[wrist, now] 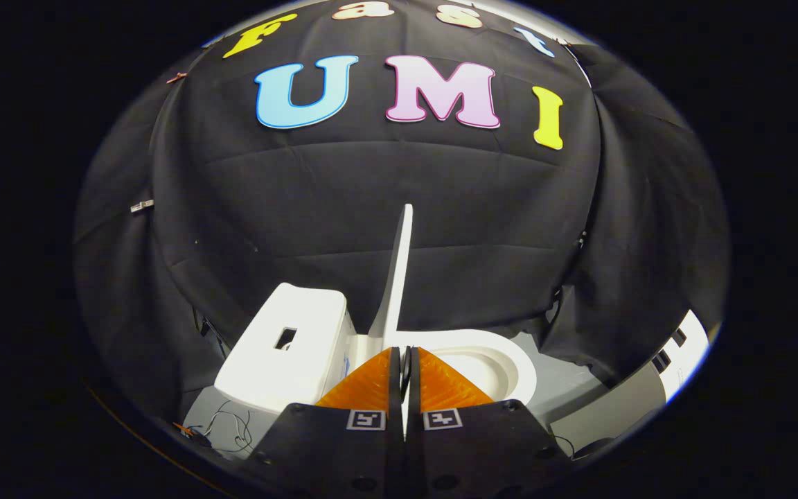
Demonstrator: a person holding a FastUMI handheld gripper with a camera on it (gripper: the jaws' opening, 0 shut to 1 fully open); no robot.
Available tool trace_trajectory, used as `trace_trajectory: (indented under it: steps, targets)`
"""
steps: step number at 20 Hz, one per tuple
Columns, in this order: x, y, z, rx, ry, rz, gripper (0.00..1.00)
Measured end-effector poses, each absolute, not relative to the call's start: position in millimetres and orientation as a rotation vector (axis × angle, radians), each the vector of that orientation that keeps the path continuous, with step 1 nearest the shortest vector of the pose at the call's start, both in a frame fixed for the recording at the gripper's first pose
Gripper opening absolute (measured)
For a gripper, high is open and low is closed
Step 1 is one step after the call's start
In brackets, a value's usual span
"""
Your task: Open the toilet lid.
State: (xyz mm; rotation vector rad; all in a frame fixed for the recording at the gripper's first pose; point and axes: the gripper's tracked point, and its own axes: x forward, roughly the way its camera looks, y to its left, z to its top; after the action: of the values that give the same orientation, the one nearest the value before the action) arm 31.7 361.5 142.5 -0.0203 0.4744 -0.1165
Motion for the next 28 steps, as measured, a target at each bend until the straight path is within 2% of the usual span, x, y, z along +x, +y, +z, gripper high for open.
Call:
trace_trajectory:
  steps: [16,28]
  targets:
    - [14.7,481.4,146.9,-0.125,0.422,-0.073,0.06]
    - [16.6,524.8,137.8,-0.169,0.407,-0.017,0.07]
